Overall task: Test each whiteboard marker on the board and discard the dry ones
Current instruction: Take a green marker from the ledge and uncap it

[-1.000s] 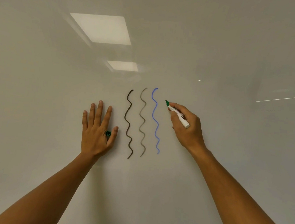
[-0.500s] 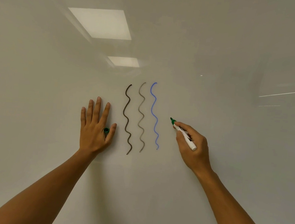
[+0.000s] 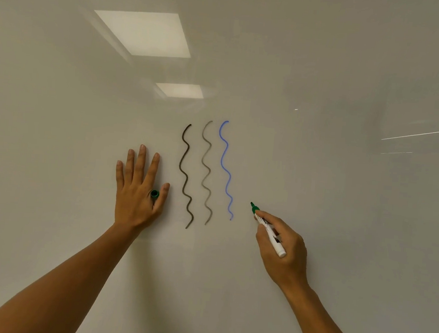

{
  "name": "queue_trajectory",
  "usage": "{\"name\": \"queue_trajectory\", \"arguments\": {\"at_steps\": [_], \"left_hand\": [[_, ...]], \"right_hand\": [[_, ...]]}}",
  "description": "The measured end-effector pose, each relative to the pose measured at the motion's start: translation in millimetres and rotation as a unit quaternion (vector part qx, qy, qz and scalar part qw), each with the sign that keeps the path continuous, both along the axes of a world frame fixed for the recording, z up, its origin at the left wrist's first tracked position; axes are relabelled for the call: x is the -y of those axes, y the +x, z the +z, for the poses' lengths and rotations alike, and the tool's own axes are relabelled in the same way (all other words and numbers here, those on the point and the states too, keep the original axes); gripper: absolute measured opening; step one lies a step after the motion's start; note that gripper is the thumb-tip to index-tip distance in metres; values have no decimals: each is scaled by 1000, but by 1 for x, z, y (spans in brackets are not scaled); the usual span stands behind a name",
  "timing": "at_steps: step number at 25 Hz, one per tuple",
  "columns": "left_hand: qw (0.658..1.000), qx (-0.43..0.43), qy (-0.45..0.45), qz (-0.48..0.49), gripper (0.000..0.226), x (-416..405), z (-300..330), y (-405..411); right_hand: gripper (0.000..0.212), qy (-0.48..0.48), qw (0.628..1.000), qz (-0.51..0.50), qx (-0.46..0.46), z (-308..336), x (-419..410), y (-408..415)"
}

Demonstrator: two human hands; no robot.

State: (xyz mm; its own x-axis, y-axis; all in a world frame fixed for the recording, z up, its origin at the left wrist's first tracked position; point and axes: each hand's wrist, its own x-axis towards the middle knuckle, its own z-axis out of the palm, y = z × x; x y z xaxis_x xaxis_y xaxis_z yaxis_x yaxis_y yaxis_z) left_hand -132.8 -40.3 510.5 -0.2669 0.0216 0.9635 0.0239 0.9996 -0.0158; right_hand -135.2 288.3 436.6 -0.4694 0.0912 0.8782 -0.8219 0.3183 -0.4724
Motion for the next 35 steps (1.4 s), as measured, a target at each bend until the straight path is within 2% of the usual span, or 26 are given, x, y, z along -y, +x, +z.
{"name": "queue_trajectory", "arguments": {"at_steps": [4,8,10,13,20,26,28,30,33,35], "left_hand": [[999,8,1,-38,70,1,0,3],[998,27,19,-55,68,1,0,10],[997,38,33,-58,66,-1,-5,17],[993,51,61,-82,62,-2,-20,28],[984,111,73,-121,59,-9,-90,47],[979,151,83,-112,46,-30,-146,70],[975,157,95,-127,52,-42,-164,80],[958,197,122,-167,55,-55,-183,91],[922,267,183,-212,35,-78,-208,106],[905,298,196,-231,32,-96,-226,115]], "right_hand": [[31,-33,999,-21,14,-7,3,6],[35,-3,997,-73,-26,-17,12,20],[27,-47,998,-23,32,-21,8,25],[19,-138,980,91,115,-31,-1,40],[24,-200,946,163,195,-66,-14,70],[21,-135,931,210,267,-100,-22,96],[23,-99,924,223,293,-114,-23,106],[23,-81,916,227,320,-124,-23,114],[21,-56,901,245,353,-134,-21,129],[19,-47,893,258,365,-145,-19,143]]}}
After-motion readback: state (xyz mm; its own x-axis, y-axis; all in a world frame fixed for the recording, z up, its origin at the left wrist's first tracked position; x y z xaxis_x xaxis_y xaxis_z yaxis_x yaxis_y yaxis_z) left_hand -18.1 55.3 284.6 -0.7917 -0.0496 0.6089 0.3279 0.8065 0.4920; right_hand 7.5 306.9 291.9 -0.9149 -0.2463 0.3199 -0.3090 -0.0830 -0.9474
